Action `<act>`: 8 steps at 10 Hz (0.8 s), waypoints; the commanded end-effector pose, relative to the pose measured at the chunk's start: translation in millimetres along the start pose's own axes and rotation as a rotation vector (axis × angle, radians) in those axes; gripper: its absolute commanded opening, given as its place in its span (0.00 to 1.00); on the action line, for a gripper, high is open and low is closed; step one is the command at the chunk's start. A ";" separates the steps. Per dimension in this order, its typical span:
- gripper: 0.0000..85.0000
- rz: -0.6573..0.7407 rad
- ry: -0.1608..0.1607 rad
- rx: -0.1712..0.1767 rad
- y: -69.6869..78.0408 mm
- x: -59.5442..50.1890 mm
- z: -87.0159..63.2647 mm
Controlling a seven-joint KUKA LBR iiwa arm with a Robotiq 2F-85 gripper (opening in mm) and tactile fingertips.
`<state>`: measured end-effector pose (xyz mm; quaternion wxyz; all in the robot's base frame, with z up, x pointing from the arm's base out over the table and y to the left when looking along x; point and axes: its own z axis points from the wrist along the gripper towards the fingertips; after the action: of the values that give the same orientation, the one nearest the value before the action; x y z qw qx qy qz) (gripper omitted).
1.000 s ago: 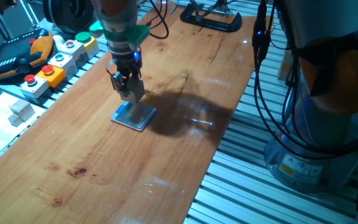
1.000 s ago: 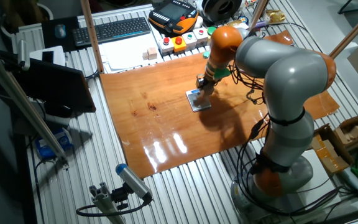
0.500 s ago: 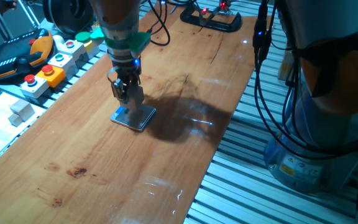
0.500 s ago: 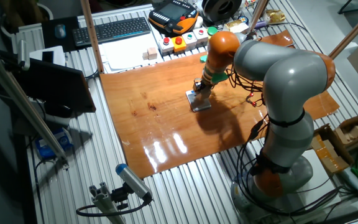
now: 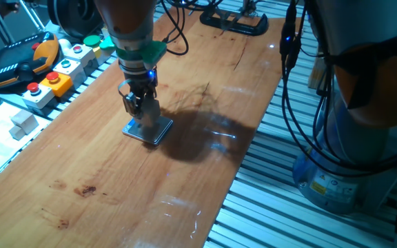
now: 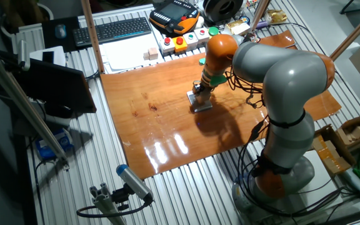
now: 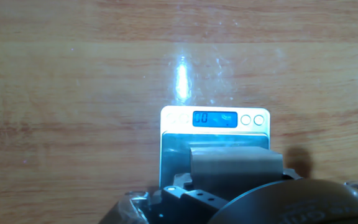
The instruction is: Place the block on the scale
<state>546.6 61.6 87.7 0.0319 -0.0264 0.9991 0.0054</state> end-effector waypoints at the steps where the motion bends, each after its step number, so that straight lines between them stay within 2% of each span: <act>1: 0.01 0.002 0.000 0.000 1.6 1.1 1.3; 4: 0.01 0.010 -0.008 -0.001 6.4 4.4 7.0; 8: 0.01 0.010 -0.008 -0.004 1.9 3.8 14.9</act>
<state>543.7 63.5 72.7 0.0355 -0.0213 0.9991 0.0077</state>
